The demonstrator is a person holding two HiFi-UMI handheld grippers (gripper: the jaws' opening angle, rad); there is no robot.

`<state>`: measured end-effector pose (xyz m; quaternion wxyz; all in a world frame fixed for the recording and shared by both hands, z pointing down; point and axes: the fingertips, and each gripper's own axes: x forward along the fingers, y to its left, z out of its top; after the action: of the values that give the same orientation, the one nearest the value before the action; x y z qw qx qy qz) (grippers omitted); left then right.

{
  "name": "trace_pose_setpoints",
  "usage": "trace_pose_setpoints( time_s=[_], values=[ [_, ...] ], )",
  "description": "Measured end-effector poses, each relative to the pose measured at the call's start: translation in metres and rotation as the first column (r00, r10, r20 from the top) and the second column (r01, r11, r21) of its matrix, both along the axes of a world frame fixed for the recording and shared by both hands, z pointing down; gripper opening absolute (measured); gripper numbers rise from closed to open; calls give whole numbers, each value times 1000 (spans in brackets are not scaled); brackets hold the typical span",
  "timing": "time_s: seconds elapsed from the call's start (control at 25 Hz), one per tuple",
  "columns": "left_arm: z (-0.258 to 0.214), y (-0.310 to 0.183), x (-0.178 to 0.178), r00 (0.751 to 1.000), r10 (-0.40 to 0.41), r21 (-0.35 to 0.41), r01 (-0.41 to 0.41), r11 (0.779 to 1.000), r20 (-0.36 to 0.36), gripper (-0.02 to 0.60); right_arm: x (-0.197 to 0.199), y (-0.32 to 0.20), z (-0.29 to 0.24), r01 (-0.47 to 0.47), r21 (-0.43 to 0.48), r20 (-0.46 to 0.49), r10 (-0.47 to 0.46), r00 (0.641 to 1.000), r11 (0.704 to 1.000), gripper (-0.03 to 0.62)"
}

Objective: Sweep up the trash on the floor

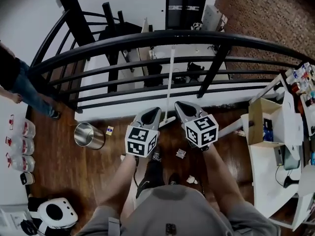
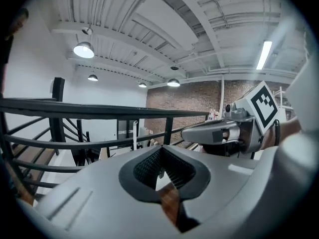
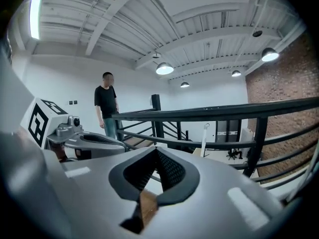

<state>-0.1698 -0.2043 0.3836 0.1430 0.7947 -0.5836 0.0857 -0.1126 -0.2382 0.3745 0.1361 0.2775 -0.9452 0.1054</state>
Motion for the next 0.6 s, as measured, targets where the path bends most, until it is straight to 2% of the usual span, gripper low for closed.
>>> trace_pose_setpoints(
  time_s=[0.2, 0.44, 0.48, 0.6],
  values=[
    [24, -85, -38, 998, 51, -24, -52, 998, -30, 8, -35, -86, 12, -107, -25, 3, 107, 994, 994, 0],
    [50, -167, -58, 990, 138, -77, -140, 987, -27, 8, -63, -186, 33, -249, -36, -1, 249, 969, 968, 4],
    [55, -177, -61, 988, 151, -87, -152, 984, -27, 8, -68, -202, 41, -257, -54, -3, 257, 966, 965, 53],
    [71, -212, -72, 987, 158, -97, -160, 982, -26, 8, -80, -259, 65, -259, -81, -31, 257, 966, 962, 108]
  ],
)
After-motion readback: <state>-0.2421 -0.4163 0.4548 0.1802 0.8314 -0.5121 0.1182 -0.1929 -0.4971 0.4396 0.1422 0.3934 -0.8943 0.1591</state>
